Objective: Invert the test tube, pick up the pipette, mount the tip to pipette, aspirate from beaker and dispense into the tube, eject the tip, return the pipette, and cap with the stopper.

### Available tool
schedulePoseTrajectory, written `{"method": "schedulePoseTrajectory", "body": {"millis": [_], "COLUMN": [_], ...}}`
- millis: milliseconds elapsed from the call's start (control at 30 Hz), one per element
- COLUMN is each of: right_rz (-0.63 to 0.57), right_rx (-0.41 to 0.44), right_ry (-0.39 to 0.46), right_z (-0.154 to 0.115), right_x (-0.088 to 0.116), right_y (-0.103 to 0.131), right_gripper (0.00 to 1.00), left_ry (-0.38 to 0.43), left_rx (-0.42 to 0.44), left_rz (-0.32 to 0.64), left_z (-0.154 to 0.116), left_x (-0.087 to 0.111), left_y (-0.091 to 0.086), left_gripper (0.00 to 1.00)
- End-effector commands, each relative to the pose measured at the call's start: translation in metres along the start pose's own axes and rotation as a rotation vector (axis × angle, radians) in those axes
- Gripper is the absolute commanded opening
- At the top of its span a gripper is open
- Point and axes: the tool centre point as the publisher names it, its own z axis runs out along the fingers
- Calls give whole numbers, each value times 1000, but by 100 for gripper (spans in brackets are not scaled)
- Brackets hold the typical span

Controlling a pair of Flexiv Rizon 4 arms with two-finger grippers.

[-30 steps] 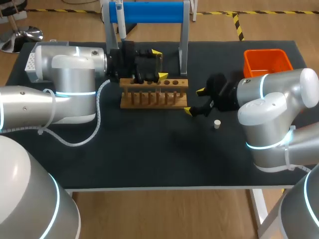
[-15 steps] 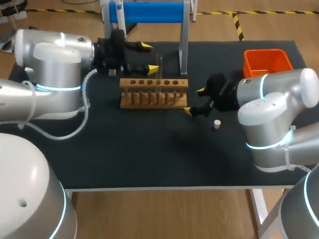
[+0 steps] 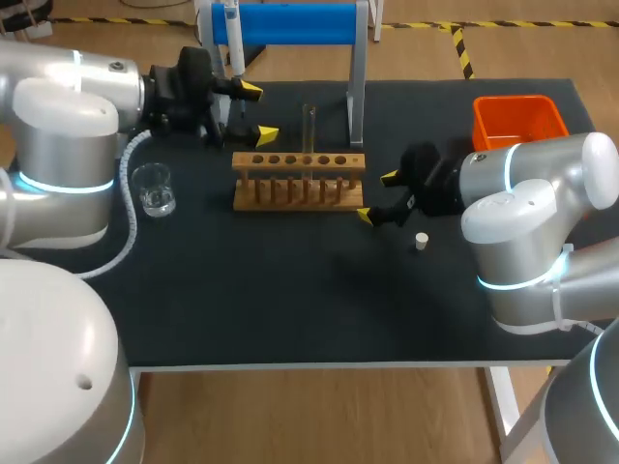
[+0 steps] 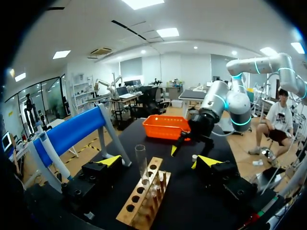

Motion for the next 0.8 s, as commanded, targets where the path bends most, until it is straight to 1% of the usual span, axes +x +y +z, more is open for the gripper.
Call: {"method": "schedulePoseTrajectory", "body": {"millis": [33,633,800], "right_rz": [-1,-1,5], "right_rx": [-1,-1,-12], "right_ry": [1,1,12], "right_z": [-1,-1,-10], "right_x": [0,0,-4], "right_y": [-1,-1,-1], "right_gripper": [100,100,100], "left_ry": [3,3,3], "left_rx": [1,1,1], "left_rz": [0,0,0], "left_z": [-2,-2,-2], "left_x": [0,0,0], "left_y": [0,0,0], "left_gripper": [100,100,100]}}
